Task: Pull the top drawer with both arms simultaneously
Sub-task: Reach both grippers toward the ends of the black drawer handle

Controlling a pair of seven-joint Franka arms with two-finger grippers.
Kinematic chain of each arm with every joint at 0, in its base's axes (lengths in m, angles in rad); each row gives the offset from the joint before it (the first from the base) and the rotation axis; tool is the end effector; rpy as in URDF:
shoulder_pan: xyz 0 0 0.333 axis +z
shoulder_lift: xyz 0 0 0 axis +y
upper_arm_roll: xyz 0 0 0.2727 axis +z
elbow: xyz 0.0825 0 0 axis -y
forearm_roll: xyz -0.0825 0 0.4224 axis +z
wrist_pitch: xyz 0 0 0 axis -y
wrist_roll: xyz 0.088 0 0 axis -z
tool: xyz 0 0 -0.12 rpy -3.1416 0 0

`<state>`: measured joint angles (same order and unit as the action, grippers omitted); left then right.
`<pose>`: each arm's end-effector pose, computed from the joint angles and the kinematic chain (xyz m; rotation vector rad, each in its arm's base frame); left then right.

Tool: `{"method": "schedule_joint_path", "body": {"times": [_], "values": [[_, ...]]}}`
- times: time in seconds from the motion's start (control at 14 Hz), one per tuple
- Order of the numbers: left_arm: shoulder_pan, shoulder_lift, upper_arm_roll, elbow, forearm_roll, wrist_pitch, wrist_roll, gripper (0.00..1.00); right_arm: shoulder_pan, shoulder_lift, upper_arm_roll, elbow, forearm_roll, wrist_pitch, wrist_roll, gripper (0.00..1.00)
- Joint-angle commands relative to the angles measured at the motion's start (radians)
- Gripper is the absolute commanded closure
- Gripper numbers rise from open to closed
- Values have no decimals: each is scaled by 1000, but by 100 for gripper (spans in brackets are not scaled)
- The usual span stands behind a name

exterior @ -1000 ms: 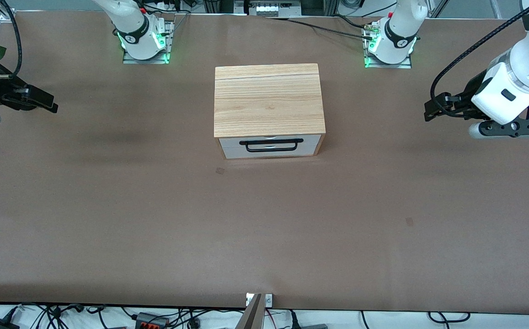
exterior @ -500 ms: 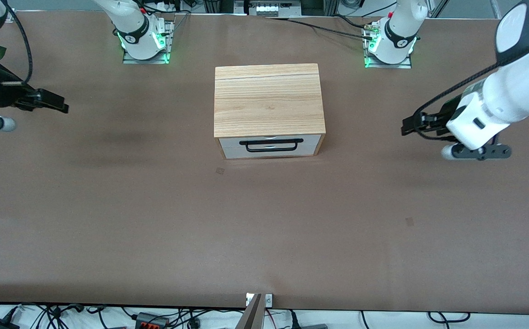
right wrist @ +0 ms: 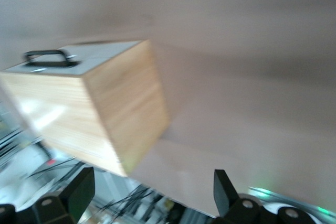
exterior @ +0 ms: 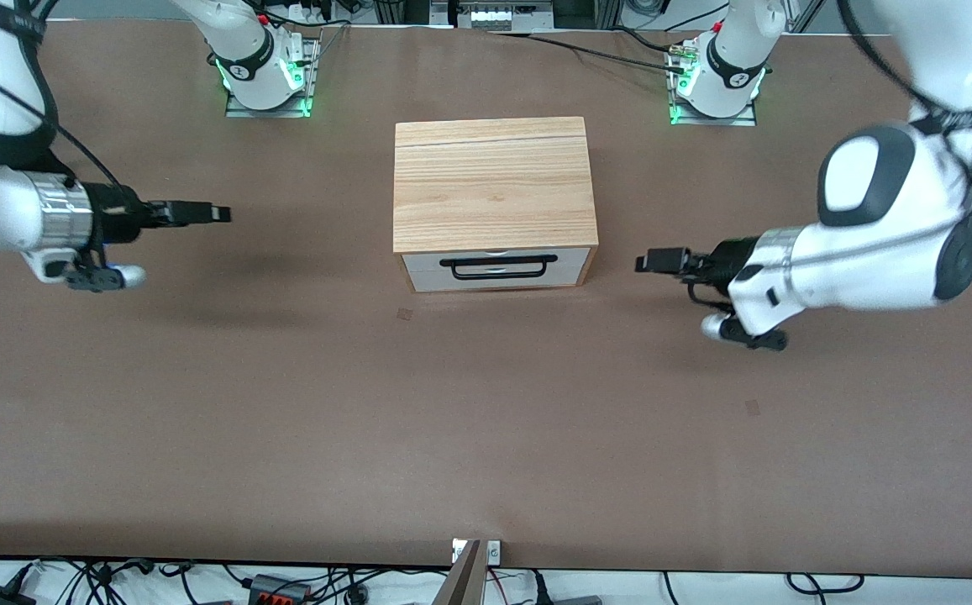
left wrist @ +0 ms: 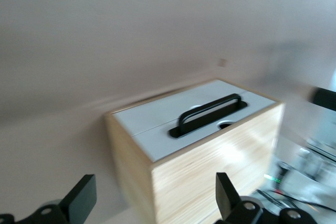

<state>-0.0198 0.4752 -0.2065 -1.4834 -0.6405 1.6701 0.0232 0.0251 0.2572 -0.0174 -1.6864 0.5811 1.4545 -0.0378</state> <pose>0.6516 -0.2013 0.3467 2.4156 -0.0963 -0.4348 0.6010 0.0762 0.3709 -2.4889 0.0420 0.6088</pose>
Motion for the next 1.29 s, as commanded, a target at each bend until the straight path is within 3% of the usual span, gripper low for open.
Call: {"method": "schedule_joint_path", "body": {"times": [0.0, 0.21, 0.79, 1.07, 1.21], "values": [[20, 120, -7, -50, -233, 37, 200, 0, 45, 65, -1, -44, 162, 73, -126, 0], [11, 157, -8, -133, -416, 92, 316, 0, 110, 155, -1, -58, 354, 167, -267, 0], [-17, 217, -54, -210, -550, 137, 685, 1, 312, 365, -1, -59, 875, 360, -670, 0], [-25, 249, -67, -212, -570, 137, 692, 8, 378, 399, -1, -59, 989, 431, -774, 0], [-23, 258, -79, -213, -587, 138, 692, 24, 389, 421, -1, -62, 1010, 426, -796, 6]]}}
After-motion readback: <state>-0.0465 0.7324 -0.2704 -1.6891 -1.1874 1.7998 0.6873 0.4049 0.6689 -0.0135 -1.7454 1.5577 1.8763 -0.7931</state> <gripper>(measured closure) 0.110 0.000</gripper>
